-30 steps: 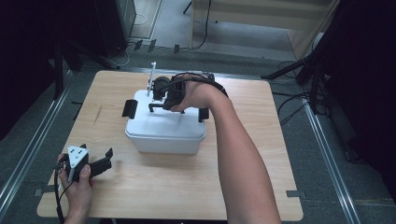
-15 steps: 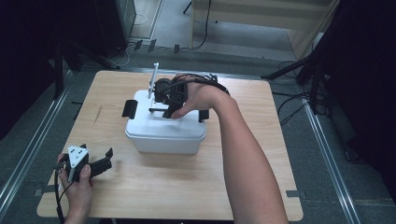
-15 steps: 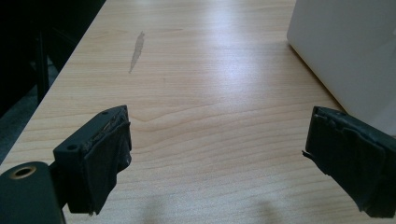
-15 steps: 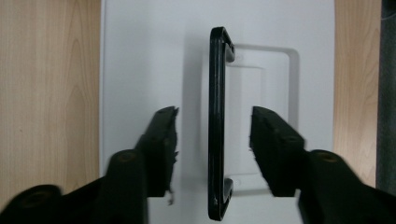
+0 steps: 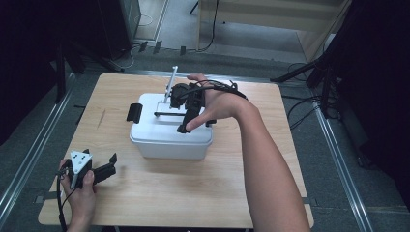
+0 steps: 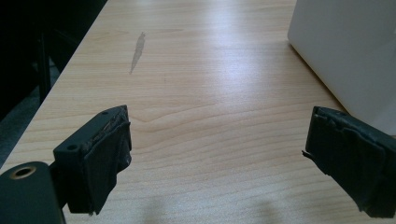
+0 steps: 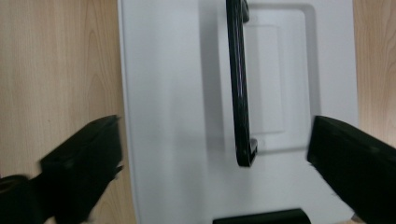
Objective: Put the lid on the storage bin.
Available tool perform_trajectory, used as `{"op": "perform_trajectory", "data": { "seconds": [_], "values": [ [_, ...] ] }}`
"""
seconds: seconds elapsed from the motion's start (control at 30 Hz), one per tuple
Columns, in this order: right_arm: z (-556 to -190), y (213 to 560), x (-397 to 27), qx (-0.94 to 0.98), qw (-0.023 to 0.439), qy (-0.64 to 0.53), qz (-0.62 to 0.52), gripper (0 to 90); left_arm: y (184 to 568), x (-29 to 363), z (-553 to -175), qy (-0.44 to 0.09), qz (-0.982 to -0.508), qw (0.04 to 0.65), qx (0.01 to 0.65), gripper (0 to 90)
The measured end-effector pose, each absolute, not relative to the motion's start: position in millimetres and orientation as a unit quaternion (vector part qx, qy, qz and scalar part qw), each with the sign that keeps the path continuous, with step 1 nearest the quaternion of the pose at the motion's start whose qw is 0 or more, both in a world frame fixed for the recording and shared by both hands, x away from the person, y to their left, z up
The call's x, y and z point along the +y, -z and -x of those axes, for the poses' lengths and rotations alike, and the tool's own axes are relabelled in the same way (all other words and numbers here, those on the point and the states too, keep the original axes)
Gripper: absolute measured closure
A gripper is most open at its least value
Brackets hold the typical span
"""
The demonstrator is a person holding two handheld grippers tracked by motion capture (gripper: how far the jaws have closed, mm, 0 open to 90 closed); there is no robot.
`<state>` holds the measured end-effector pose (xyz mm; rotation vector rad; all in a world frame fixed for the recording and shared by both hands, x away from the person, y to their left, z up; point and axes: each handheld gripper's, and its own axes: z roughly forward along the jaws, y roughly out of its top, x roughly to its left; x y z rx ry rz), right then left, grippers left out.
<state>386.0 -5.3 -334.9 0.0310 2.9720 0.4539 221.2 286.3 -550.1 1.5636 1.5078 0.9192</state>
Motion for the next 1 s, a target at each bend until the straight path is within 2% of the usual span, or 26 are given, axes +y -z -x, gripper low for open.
{"op": "perform_trajectory", "data": {
  "seconds": [0.53,1.0],
  "values": [
    [-383.8,336.9,-74.4,0.983,0.081,-0.154,-0.057,0.0,550.2,285.0,-221.9,-0.362,-0.615,0.378,0.59,7.3],
    [-380.6,345.5,-118.2,0.98,0.088,-0.158,-0.088,0.0,550.2,284.7,-222.6,-0.362,-0.616,0.376,0.59,7.3]
  ]
}}
